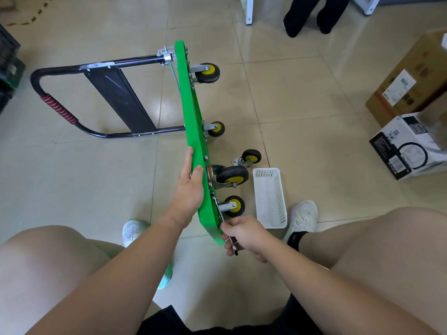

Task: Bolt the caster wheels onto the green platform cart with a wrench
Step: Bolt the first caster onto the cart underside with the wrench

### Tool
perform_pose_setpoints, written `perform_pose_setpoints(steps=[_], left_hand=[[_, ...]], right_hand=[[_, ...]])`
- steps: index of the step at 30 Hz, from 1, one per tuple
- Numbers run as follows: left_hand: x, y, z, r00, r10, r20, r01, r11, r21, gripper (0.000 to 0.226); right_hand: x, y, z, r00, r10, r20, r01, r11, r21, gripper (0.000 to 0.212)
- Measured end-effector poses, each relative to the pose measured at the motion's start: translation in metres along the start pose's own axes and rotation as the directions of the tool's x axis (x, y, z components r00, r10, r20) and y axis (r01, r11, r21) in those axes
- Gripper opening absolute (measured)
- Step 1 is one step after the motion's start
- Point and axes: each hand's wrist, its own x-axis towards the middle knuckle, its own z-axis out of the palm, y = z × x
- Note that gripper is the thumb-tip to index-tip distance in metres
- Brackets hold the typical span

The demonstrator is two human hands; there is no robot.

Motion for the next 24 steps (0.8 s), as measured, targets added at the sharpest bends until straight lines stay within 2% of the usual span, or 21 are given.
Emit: perform_pose_setpoints(steps=[5,13,18,21,24], left_hand=[[0.004,-0.003,0.0,1.0,-0.005,-0.001,0.005,1.0,0.009,0.053],[0.003,-0.002,0.001,1.0,-0.001,-0.021,0.001,1.0,0.013,0.053],[0.004,-0.002,0.002,1.0,0.0,-0.019,0.0,1.0,-0.001,0.053],[0.004,-0.002,0.002,1.0,0.002,-0.021,-0.002,1.0,-0.01,0.053],[0.006,-0.003,0.002,1.0,0.008,-0.019,-0.008,1.0,-0.008,0.053]], right_hand=[[-0.004,-0.01,0.005,1.0,-0.026,-0.009,0.027,0.994,0.104,0.021],[0.007,-0.016,0.004,0.999,0.047,-0.006,-0.046,0.994,0.102,0.022],[0.019,-0.002,-0.001,0.997,0.053,-0.062,-0.054,0.998,-0.015,0.015],[0.024,0.002,-0.002,0.997,0.057,-0.055,-0.057,0.998,-0.007,0.019],[0.03,0.005,-0.002,0.997,0.033,-0.076,-0.04,0.994,-0.097,0.022]])
